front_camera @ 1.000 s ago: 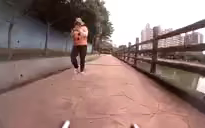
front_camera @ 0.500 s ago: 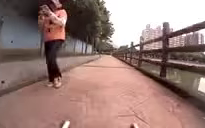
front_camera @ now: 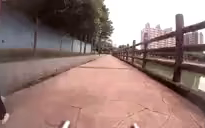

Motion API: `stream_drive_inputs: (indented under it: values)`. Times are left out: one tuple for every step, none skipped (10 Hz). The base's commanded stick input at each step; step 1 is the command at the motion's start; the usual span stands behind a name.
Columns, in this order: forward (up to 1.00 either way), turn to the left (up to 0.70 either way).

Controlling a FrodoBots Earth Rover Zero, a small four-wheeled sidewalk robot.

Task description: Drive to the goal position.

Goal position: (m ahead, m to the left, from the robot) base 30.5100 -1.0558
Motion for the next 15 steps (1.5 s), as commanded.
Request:
stream_drive_inputs:
  values:
    - [1.00, 0.00]
    - [1.00, 0.00]
    - [1.00, 0.00]
    - [1.00, -0.01]
    - [1.00, -0.13]
    - [1.00, -0.27]
    - [1.00, -0.38]
    - [1.00, -0.14]
    - [1.00, 0.00]
    - [1.00, 0.00]
    - [1.00, 0.00]
    - [1.00, 0.00]
    - [1.00, 0.00]
    - [1.00, 0.00]
    - [1.00, 0.00]
